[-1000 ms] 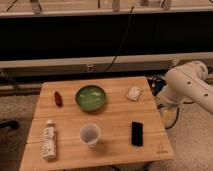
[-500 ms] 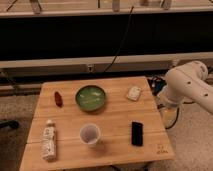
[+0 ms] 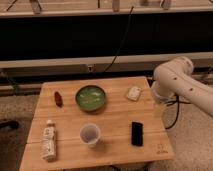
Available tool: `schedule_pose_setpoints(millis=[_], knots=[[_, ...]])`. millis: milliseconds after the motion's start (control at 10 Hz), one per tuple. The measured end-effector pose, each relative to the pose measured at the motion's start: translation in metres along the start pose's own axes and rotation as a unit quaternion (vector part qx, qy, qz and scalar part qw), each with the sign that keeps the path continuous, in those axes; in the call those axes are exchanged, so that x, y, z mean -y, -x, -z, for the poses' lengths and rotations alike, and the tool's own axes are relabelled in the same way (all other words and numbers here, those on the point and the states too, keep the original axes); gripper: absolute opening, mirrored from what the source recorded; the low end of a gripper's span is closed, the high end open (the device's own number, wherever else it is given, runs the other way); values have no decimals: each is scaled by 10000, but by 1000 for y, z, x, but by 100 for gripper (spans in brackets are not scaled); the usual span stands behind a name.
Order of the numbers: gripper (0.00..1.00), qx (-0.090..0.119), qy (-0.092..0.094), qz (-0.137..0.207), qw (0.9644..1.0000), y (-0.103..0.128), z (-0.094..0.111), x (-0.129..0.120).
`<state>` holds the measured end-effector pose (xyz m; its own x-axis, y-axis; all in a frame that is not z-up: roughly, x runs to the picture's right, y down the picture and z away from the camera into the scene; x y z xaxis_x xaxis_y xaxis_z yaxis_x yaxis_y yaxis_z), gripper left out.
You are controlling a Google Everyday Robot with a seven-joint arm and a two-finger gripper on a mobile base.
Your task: Push the ceramic bowl across the table
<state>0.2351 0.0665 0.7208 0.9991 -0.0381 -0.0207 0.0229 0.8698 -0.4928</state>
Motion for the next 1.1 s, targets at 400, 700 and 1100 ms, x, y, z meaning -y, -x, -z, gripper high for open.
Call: schedule_pose_setpoints(millis=[400,700,1100], knots=[[80,-43,-184,249,9995,22,-9,25],[80,-105,-268,548,9981,60,-18,45],[80,-172,-246,857,9959,98,-35,72]])
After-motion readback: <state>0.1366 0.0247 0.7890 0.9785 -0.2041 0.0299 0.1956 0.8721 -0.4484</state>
